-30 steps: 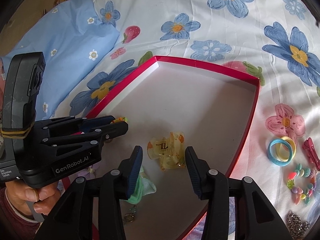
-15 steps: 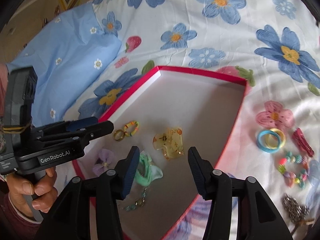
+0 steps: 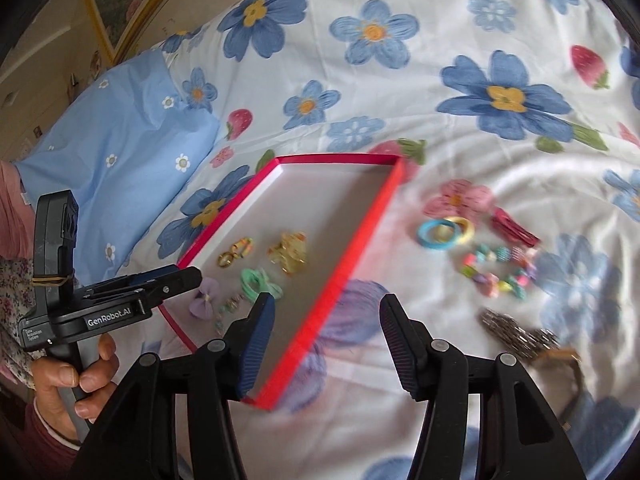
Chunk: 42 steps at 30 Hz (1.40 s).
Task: Organize jewelry
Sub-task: 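Grasp the silver chain with the left tool while the right tool grasps the gold watch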
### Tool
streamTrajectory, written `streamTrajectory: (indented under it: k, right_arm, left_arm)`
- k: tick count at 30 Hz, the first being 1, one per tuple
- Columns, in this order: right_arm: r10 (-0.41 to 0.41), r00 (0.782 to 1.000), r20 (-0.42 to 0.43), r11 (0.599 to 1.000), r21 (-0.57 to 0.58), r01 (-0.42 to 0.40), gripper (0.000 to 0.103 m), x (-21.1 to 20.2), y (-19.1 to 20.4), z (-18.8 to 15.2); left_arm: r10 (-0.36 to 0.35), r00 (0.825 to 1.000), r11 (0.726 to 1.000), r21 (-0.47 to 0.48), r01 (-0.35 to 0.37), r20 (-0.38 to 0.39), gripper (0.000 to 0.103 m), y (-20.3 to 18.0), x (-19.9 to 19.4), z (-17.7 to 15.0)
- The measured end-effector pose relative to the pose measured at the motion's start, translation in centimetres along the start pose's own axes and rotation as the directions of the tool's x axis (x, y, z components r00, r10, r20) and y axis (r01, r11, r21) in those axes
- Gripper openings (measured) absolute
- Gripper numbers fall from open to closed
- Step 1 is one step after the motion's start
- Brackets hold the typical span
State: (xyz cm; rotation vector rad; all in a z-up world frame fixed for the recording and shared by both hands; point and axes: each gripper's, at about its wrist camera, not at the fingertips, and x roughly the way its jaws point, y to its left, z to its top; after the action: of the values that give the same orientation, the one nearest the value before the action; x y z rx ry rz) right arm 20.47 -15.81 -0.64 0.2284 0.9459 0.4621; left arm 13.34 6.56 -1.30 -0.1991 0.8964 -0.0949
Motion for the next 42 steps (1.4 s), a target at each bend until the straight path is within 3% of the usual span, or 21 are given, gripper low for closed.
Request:
streamTrajectory:
  k: [19,35,41,42]
  right_arm:
    - [-0.145,0.989,0.030,0.979,0.149,0.139,0.061,-6.5,-7.4,-4.7]
    - [-0.233,0.972,-0.026,0.960,0.156,0.234,0.059,-5.3,-11.8,-5.3]
    - [-0.257,0.963,-0.083,0.957,0.119,0.266,0.034,-3.6,-12.7,-4.8]
    - [-0.265,0.960,-0.090,0.955,0.112,0.274,0.025,-3.4,-12.8,-4.8]
  left_arm:
    - [-0.082,0.996,0.990,0.113,0.086,-0.043,0.060,-5.8,0.0,-1.2]
    - [-0.091,0.994,0.974,0.203,0.103,-0.068,0.060,-9.9,2.0,-0.2]
    - [-0.109,0.990,0.961,0.245,0.128,-0.091,0.060,-12.1,3.5,0.3]
    - [-0.110,0.989,0.957,0.257,0.131,-0.095,0.060,-12.7,3.8,0.4]
